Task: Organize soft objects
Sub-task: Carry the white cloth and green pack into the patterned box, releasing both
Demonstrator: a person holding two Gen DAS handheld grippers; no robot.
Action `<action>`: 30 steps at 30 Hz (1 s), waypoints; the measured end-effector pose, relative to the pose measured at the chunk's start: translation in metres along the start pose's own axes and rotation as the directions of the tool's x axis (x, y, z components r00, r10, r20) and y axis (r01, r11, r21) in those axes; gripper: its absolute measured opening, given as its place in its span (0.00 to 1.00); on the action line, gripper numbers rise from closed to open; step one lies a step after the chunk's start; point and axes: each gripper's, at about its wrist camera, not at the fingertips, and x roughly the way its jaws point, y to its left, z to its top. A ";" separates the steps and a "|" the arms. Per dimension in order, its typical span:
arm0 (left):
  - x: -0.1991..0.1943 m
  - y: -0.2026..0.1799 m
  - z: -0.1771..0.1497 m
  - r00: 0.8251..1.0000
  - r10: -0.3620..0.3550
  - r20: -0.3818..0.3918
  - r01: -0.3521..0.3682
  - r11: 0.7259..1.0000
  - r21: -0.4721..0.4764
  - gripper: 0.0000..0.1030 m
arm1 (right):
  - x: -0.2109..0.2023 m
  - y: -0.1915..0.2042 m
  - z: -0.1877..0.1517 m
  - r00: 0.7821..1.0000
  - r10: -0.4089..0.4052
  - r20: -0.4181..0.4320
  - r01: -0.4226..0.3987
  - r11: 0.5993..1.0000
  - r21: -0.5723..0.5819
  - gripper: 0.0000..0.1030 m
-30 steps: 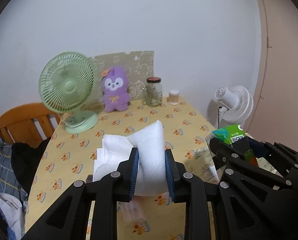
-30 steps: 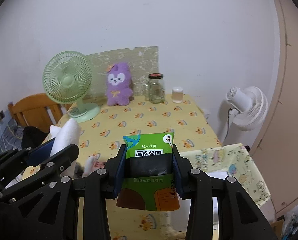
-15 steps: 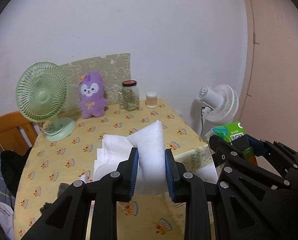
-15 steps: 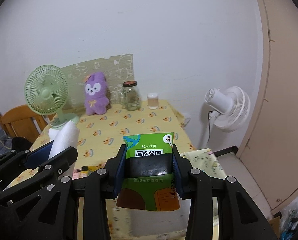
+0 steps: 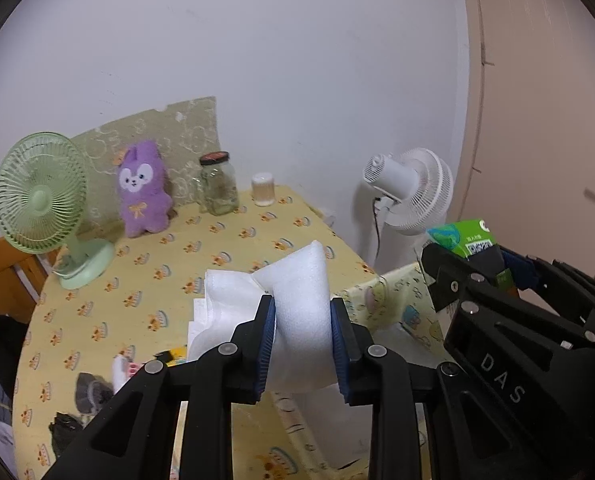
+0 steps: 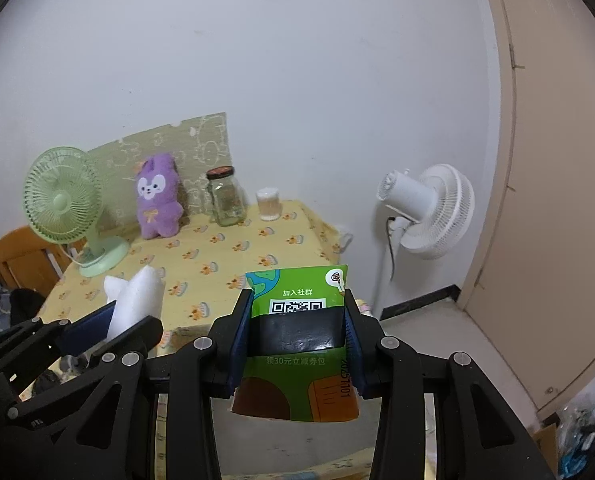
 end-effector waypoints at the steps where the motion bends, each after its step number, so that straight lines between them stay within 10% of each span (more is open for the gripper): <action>1: 0.003 -0.003 -0.001 1.000 -0.009 -0.006 0.009 1.000 0.003 0.27 | 0.000 -0.003 -0.001 1.000 -0.006 -0.002 0.006 1.000 0.003 0.42; 20: 0.049 -0.046 -0.013 0.981 -0.113 -0.157 0.120 0.992 0.034 0.33 | 0.030 -0.031 -0.017 0.997 -0.022 -0.078 0.023 1.000 0.018 0.43; 25: 0.058 -0.048 -0.019 0.983 -0.049 -0.175 0.064 0.994 0.084 0.67 | 0.046 -0.035 -0.026 0.993 0.002 -0.117 0.002 1.000 0.030 0.42; 30: 0.065 -0.043 -0.021 0.979 -0.008 -0.205 0.033 0.992 0.119 0.76 | 0.059 -0.032 -0.033 0.987 0.038 -0.155 -0.032 0.999 0.039 0.42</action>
